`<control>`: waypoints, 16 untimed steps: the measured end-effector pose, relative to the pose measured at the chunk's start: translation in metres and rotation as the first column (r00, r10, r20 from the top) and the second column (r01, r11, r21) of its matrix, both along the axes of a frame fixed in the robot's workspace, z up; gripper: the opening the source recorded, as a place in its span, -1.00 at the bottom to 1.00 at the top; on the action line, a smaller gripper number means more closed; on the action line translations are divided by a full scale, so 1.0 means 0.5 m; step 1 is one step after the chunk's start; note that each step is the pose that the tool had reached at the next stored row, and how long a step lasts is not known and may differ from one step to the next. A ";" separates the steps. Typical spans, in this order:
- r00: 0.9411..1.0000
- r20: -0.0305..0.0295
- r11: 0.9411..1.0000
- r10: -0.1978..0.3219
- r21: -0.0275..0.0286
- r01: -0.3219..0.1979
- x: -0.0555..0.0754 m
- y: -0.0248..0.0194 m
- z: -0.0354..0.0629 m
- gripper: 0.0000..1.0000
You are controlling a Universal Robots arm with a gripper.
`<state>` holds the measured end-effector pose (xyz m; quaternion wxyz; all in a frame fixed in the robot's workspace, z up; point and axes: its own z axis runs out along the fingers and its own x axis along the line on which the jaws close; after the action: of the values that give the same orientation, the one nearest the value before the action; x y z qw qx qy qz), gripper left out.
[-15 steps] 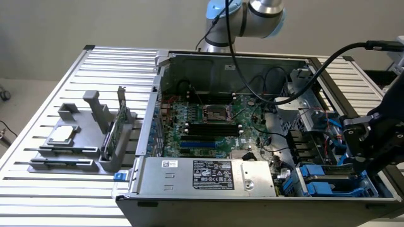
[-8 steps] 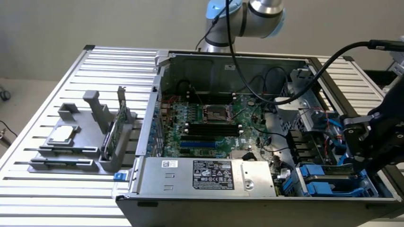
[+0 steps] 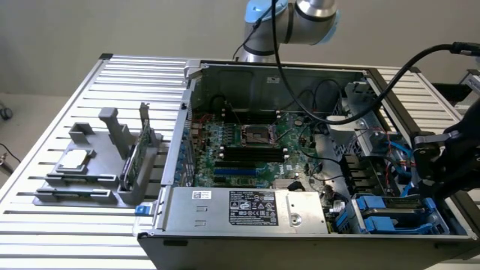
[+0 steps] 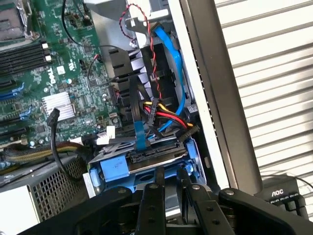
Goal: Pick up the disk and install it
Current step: 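Insert the first disk wire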
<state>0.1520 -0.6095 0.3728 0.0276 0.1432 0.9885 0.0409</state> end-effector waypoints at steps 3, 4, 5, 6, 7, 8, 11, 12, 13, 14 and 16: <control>1.000 -0.002 1.000 -0.002 0.031 0.002 0.001 -0.0007 0.000 -0.51; 1.000 -0.002 0.999 -0.006 0.035 0.006 0.002 -0.0008 0.000 -0.51; 1.000 -0.002 0.999 -0.014 0.037 0.014 0.002 -0.0007 0.000 -0.51; 1.000 -0.002 0.999 -0.024 0.040 0.024 0.002 -0.0007 0.000 -0.51; 0.999 -0.002 0.998 -0.036 0.042 0.036 0.002 -0.0007 -0.001 -0.51; 0.999 -0.002 0.998 -0.048 0.043 0.049 0.002 -0.0008 -0.001 -0.51; 0.996 -0.003 0.995 -0.089 0.044 0.089 0.002 -0.0009 -0.002 -0.51; 0.995 -0.003 0.994 -0.102 0.044 0.102 0.002 -0.0009 -0.003 -0.51; 0.993 -0.003 0.992 -0.115 0.044 0.115 0.002 -0.0009 -0.003 -0.51; 0.992 -0.004 0.991 -0.129 0.044 0.129 0.002 -0.0009 -0.004 -0.51; 0.988 -0.004 0.987 -0.154 0.044 0.155 0.002 -0.0009 -0.004 -0.51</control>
<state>0.1529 -0.6099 0.3706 0.0271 0.2199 0.9733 0.0602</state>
